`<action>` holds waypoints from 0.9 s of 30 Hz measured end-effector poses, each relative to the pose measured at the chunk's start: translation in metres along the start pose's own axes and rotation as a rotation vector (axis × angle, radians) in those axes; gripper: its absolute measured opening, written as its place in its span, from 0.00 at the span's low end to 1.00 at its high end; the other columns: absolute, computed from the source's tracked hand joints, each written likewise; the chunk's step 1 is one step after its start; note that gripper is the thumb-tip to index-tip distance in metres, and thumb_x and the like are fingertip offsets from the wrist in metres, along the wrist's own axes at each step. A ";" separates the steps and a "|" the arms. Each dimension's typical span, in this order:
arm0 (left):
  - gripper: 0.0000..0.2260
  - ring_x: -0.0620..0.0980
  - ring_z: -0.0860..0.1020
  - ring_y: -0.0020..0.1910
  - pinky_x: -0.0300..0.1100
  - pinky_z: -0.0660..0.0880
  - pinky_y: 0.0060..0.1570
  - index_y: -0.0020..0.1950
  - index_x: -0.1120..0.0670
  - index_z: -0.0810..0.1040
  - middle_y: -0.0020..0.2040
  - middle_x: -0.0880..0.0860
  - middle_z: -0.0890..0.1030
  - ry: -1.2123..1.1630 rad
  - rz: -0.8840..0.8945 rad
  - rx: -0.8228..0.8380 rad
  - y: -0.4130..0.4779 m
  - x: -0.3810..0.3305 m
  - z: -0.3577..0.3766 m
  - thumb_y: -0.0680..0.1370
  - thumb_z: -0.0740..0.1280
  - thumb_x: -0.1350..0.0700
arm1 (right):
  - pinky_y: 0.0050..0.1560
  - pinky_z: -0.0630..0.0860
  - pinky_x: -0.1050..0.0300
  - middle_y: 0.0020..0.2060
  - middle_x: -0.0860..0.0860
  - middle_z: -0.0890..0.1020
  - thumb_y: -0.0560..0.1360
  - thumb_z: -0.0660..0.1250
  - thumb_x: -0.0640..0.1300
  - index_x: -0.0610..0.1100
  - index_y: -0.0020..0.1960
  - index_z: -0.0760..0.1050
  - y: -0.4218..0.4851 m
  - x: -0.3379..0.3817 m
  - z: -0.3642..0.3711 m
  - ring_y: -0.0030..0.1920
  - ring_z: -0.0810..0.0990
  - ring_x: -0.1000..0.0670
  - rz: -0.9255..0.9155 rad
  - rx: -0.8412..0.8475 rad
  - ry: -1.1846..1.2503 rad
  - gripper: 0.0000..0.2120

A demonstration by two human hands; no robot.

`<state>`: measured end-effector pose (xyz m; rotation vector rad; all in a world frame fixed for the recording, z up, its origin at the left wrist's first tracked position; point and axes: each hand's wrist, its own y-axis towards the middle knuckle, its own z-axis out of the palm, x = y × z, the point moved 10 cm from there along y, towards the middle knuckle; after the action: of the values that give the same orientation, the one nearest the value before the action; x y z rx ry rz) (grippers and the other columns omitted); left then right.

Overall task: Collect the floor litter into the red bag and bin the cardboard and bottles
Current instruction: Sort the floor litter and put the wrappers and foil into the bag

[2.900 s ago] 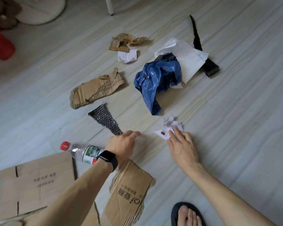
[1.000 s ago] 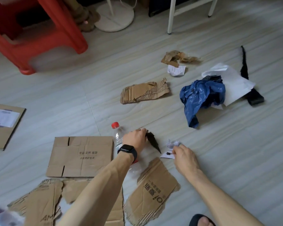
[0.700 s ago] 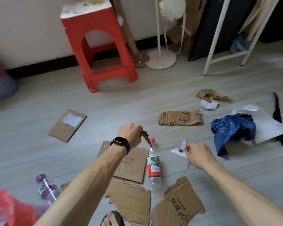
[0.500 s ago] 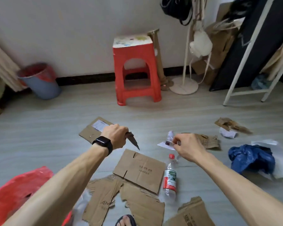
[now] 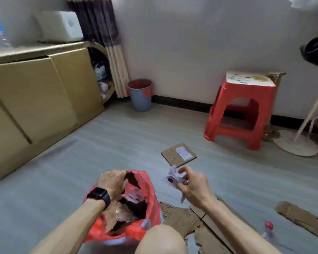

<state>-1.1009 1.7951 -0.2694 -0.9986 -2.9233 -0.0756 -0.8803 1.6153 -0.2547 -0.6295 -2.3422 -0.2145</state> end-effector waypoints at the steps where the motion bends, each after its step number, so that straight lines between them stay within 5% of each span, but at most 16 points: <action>1: 0.14 0.55 0.81 0.56 0.46 0.75 0.47 0.62 0.46 0.75 0.56 0.50 0.82 0.010 -0.020 0.024 -0.008 0.011 0.011 0.80 0.58 0.45 | 0.40 0.77 0.55 0.41 0.52 0.86 0.74 0.71 0.54 0.54 0.55 0.75 0.003 0.008 0.020 0.40 0.84 0.50 0.003 0.024 0.015 0.13; 5: 0.14 0.55 0.80 0.58 0.48 0.77 0.50 0.63 0.47 0.73 0.58 0.51 0.81 0.022 -0.105 0.130 -0.032 0.042 0.049 0.80 0.59 0.46 | 0.44 0.76 0.56 0.41 0.53 0.85 0.71 0.73 0.55 0.51 0.46 0.81 0.012 0.038 0.084 0.43 0.81 0.52 0.070 0.134 0.118 0.09; 9: 0.23 0.54 0.79 0.59 0.48 0.78 0.51 0.64 0.45 0.70 0.59 0.49 0.81 -0.104 -0.213 0.283 -0.052 0.066 0.076 0.74 0.66 0.35 | 0.51 0.77 0.62 0.46 0.57 0.84 0.70 0.76 0.54 0.49 0.54 0.83 0.016 0.054 0.124 0.48 0.82 0.58 0.114 0.305 0.229 0.15; 15: 0.19 0.53 0.77 0.63 0.50 0.77 0.56 0.65 0.47 0.73 0.64 0.50 0.77 -0.152 -0.178 0.334 -0.041 0.064 0.057 0.73 0.63 0.47 | 0.59 0.80 0.52 0.54 0.53 0.85 0.72 0.75 0.57 0.51 0.60 0.79 0.014 0.040 0.094 0.52 0.83 0.56 0.175 0.323 0.259 0.20; 21: 0.20 0.53 0.77 0.63 0.47 0.76 0.58 0.67 0.45 0.74 0.65 0.49 0.79 -0.271 0.076 0.222 0.000 -0.042 -0.016 0.75 0.62 0.46 | 0.56 0.77 0.61 0.56 0.54 0.83 0.77 0.70 0.54 0.51 0.63 0.77 -0.010 0.012 -0.013 0.54 0.82 0.55 0.155 0.182 0.039 0.17; 27: 0.17 0.52 0.75 0.63 0.49 0.76 0.58 0.67 0.45 0.74 0.64 0.48 0.77 -0.309 0.421 0.156 0.020 -0.215 -0.078 0.79 0.62 0.45 | 0.64 0.72 0.61 0.62 0.55 0.80 0.78 0.68 0.55 0.52 0.67 0.75 -0.089 -0.036 -0.139 0.62 0.77 0.57 0.082 0.054 -0.300 0.18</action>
<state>-0.9161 1.6745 -0.2050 -1.6987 -2.8325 0.3470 -0.8201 1.4802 -0.1728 -0.7742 -2.5915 -0.0192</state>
